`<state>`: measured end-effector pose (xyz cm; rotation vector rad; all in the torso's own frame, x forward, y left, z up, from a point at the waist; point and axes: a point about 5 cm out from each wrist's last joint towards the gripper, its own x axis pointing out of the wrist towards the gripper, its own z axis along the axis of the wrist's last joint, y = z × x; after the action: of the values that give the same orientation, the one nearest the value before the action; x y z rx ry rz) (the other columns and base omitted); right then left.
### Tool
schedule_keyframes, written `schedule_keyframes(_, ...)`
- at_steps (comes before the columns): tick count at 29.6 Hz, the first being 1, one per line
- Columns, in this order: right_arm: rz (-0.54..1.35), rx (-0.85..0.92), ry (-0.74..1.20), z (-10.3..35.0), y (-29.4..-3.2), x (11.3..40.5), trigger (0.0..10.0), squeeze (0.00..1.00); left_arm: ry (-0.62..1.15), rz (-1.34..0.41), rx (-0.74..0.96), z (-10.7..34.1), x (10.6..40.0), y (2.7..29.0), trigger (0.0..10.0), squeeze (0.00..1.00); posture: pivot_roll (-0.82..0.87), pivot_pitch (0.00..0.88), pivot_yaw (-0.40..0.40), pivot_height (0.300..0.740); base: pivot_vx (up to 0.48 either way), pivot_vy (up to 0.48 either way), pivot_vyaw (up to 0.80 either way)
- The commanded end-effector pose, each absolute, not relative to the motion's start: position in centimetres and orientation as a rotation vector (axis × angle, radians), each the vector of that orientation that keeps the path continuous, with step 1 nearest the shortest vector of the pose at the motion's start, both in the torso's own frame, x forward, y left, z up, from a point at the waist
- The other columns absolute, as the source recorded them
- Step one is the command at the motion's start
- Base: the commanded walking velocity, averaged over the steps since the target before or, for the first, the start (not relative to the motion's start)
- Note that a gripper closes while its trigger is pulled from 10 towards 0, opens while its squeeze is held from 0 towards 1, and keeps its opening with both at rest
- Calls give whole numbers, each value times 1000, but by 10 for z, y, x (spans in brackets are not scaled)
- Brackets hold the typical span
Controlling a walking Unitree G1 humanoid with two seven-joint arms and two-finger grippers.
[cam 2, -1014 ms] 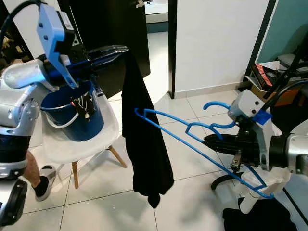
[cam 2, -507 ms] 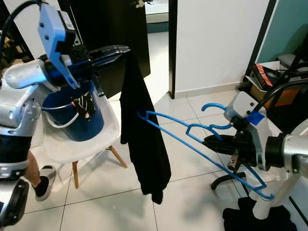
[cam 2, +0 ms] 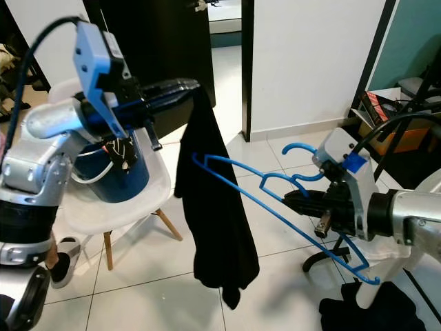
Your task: Hang hanger
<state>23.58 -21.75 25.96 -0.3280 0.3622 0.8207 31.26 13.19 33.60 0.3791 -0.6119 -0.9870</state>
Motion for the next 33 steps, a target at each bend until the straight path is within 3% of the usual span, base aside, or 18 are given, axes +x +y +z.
schedule_keyframes(1,787,-318,384,258,-218,240,10000,0,-633,-995,362,338,308,130,10000,0,-125,0,55,740,0,0,0)
schedule_keyframes(17,674,-362,539,237,-226,245,10000,0,-638,-973,348,339,307,132,10000,0,-124,0,53,740,0,0,0)
schedule_keyframes(33,807,-402,423,259,-222,233,10000,0,-635,-968,349,338,309,131,10000,0,-127,0,53,740,0,0,0)
